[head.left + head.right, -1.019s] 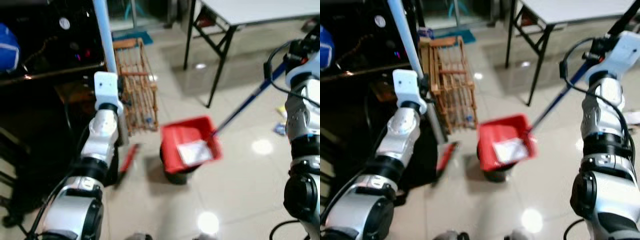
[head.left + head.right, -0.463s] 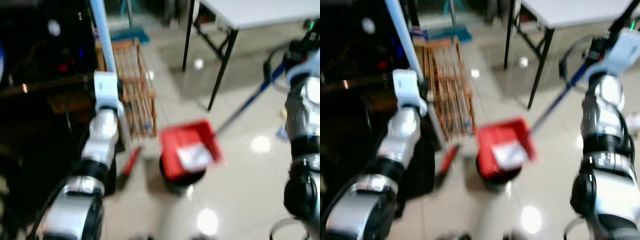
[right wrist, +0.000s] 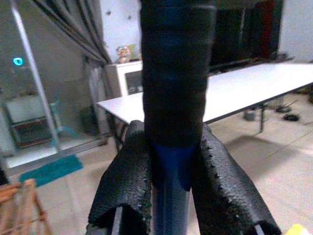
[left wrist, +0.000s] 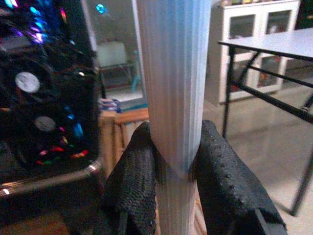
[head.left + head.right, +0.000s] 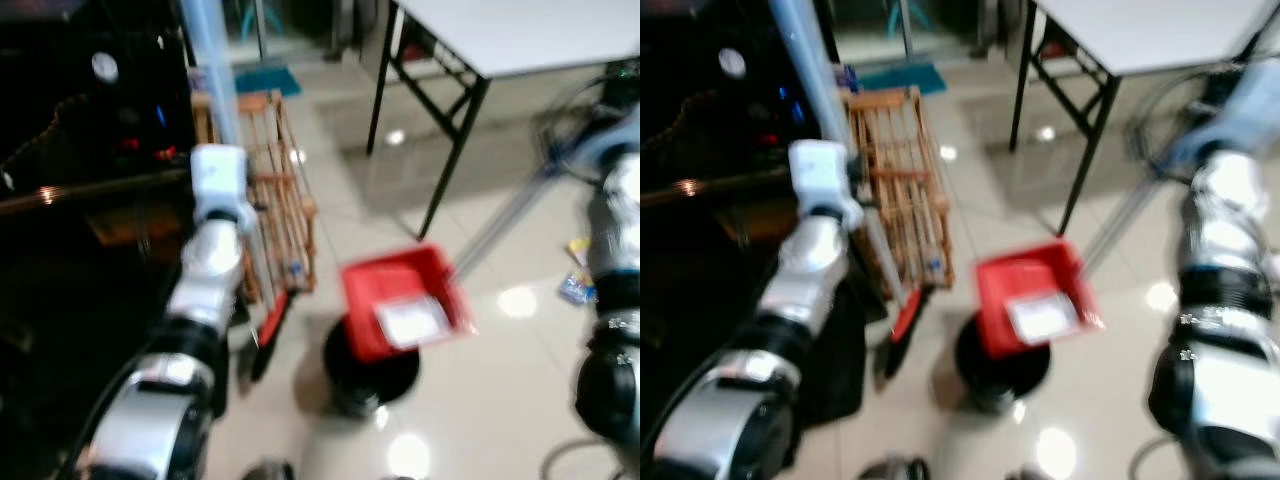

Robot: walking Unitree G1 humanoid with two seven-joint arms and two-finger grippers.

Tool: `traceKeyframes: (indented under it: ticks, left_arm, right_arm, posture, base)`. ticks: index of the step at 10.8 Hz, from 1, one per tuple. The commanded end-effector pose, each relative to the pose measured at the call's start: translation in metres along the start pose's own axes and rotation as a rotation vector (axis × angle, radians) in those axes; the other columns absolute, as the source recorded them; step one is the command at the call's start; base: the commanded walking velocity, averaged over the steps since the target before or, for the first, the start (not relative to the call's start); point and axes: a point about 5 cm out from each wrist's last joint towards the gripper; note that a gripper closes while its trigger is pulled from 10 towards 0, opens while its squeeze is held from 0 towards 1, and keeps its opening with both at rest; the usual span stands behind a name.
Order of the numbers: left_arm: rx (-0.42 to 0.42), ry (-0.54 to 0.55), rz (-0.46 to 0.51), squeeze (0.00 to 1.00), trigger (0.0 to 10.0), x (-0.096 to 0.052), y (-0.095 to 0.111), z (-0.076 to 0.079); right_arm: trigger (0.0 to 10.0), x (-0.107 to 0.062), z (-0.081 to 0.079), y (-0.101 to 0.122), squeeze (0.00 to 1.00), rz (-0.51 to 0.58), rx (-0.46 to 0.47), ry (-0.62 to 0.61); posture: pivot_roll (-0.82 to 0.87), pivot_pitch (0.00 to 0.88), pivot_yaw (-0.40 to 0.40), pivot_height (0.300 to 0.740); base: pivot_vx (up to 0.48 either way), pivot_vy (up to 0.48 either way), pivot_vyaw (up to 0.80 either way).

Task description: Sweep floor

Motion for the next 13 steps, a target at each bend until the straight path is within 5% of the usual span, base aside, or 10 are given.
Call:
traceKeyframes:
  ticks: [1,10,13]
  left_arm:
    - [0.024,0.009,0.076,0.00,10.0,0.005,0.018,-0.001]
    - [0.024,0.009,0.076,0.00,10.0,0.005,0.018,-0.001]
    - [-0.007,-0.061,0.144,0.00,10.0,0.002,0.026,0.010]
  right_arm:
    - [10.0,0.004,0.001,0.020,0.00,0.075,0.021,0.000]
    - [10.0,0.004,0.001,0.020,0.00,0.075,0.021,0.000]
    - [10.0,0.002,-0.003,0.012,0.00,0.065,0.060,-0.003]
  posture:
    - [-0.02,0.143,0.054,0.740]
    - [-0.02,0.143,0.054,0.740]
    - [-0.02,0.153,0.059,0.740]
  base:
    - [0.480,0.000,0.00]
    - [0.480,0.000,0.00]
    - [-0.320,0.000,0.00]
Point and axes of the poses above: a point about 5 cm out from each wrist's last joint towards the gripper, its own x axis pointing out of the wrist towards the gripper, its own y axis along the axis of the wrist's last joint, z = x × y, and after that the axes turned 13 degrees about x, right-handed
